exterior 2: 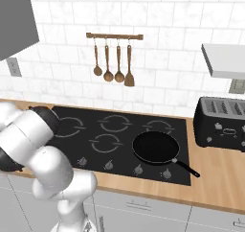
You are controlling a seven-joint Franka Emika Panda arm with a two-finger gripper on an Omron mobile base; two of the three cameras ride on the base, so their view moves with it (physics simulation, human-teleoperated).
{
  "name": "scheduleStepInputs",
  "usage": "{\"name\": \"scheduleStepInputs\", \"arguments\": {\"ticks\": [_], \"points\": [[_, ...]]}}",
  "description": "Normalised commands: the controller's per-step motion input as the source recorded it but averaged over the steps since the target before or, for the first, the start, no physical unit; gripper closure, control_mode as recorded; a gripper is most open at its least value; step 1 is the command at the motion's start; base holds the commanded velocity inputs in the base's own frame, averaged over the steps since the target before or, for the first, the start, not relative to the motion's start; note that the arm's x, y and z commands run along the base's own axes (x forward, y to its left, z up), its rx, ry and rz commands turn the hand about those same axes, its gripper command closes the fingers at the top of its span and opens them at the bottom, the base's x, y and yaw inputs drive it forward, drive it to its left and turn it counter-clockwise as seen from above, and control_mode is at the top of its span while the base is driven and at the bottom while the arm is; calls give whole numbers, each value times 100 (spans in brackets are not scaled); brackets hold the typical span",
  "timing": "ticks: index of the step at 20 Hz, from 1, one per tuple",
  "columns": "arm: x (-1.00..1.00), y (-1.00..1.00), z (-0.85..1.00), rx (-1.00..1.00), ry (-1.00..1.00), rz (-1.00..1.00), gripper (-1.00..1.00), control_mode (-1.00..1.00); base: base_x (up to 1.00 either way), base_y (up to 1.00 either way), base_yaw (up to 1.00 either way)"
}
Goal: Pick the kettle from the counter and place it on a stove burner. Then turn the burner on.
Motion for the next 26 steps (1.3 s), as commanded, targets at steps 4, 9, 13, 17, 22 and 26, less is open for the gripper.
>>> {"name": "scheduleStepInputs", "arguments": {"ticks": [4, 9, 13, 17, 22, 26], "points": [[2, -44, 93, -10, 0, -6, 100, -100, 0, 0, 0], [5, -49, 95, -13, 4, -8, 100, -100, 0, 0, 0], [1, -66, 68, -18, 12, -7, 100, -100, 0, 0, 0], [9, -75, 23, -22, 3, -4, 100, -100, 0, 0, 0], [24, -71, 0, -20, -4, -8, 100, -100, 0, 0, 0], [46, -49, -5, -12, -9, -7, 100, -100, 0, 0, 0]]}}
